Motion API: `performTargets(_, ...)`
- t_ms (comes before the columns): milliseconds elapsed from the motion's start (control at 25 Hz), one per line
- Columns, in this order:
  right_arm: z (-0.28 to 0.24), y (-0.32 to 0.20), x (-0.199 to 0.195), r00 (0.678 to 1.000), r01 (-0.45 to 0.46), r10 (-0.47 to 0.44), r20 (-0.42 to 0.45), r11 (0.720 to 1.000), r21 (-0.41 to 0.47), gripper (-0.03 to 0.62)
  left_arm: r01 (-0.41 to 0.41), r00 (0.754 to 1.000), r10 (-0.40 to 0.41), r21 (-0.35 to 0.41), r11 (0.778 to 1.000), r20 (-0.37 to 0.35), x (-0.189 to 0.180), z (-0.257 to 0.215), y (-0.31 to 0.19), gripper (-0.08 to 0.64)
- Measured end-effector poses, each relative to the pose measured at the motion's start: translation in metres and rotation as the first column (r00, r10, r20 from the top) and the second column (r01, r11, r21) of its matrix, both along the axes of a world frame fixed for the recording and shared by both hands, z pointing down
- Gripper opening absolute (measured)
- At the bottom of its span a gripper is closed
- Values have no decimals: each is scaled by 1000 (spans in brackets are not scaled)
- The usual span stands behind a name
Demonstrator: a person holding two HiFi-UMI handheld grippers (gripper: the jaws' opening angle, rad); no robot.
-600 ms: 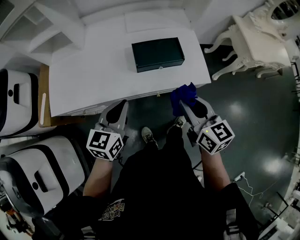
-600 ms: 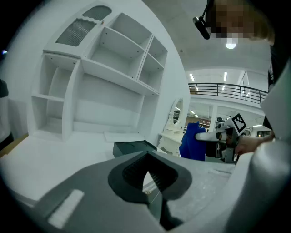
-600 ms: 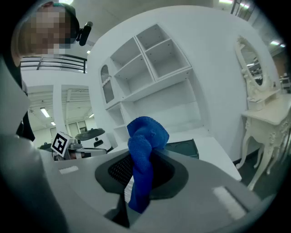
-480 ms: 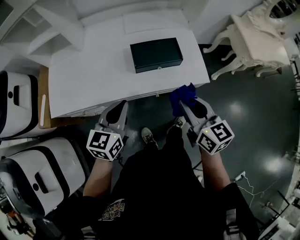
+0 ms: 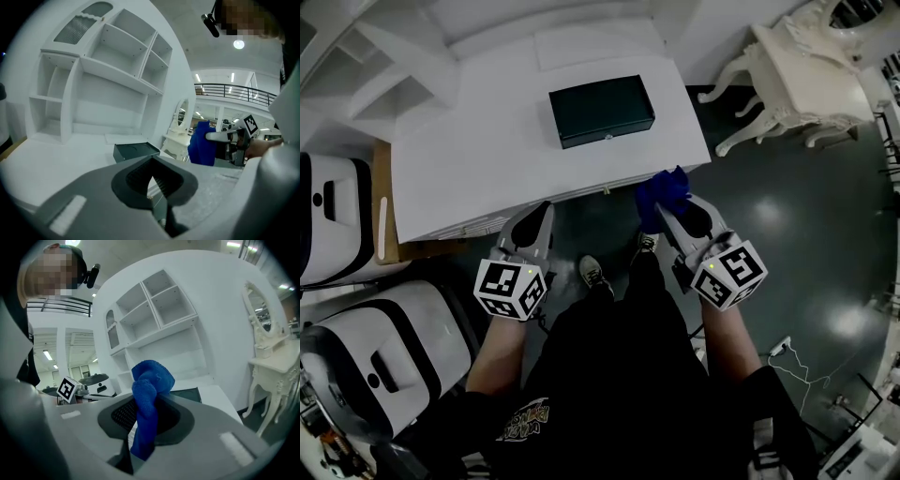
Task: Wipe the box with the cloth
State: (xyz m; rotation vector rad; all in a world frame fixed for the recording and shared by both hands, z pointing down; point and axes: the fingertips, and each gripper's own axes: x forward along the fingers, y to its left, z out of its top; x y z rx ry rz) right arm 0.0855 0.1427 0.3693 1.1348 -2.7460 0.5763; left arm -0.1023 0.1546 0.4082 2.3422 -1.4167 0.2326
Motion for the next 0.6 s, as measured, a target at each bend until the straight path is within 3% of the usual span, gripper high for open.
performTargets(360,-6,-19,10,999,44,-43,-16,999,10,104,33,999,-33,5,999,29,11,-5,-11,0)
performTargets(600,-11,-45,15,995,99,-99,-23,995,10,103,105,994,-105,3,994,18,16,-8,-23,0)
